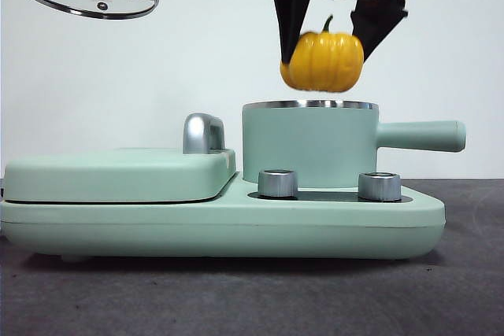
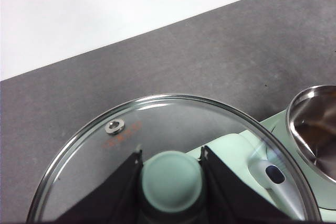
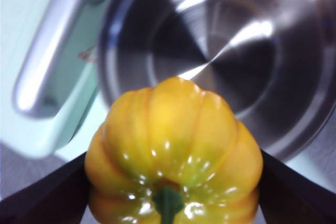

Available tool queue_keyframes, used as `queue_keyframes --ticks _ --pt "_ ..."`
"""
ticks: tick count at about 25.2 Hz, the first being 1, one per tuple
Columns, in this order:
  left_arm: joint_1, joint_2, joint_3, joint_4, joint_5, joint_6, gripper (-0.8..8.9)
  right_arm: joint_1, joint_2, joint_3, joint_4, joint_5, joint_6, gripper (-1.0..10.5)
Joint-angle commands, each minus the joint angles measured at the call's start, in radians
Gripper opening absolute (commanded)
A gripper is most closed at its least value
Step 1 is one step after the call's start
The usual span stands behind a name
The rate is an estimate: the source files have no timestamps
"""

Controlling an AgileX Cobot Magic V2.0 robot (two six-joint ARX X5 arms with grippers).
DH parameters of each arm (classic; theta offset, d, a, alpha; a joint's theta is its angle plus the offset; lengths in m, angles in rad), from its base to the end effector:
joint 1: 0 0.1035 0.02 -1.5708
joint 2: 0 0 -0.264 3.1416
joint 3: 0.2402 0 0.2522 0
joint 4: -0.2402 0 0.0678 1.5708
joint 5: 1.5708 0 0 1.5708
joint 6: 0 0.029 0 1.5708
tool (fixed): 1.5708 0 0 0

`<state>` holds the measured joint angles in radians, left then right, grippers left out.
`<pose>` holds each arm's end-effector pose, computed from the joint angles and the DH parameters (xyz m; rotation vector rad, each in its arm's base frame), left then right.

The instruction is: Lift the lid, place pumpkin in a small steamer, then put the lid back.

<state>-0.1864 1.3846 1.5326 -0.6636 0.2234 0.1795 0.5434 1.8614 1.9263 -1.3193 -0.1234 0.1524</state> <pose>0.2820 -0.0597 0.4110 0.1634 0.4816 -0.4461 0.3116 0.1924 0.3404 -0.1381 1.2841 0.4779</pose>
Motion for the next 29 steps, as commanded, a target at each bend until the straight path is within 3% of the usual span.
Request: queue_keyframes --ticks 1,12,29 --pt "-0.002 0.004 0.021 0.021 0.005 -0.009 0.24 -0.008 0.055 0.058 0.014 0.0 -0.029 2.9" --pt "-0.002 0.015 0.02 0.022 0.005 -0.008 0.24 -0.042 0.256 0.159 0.054 0.002 -0.046 2.9" --pt "-0.002 0.024 0.02 0.03 0.005 -0.008 0.24 -0.008 0.327 0.159 0.06 0.079 -0.048 2.9"
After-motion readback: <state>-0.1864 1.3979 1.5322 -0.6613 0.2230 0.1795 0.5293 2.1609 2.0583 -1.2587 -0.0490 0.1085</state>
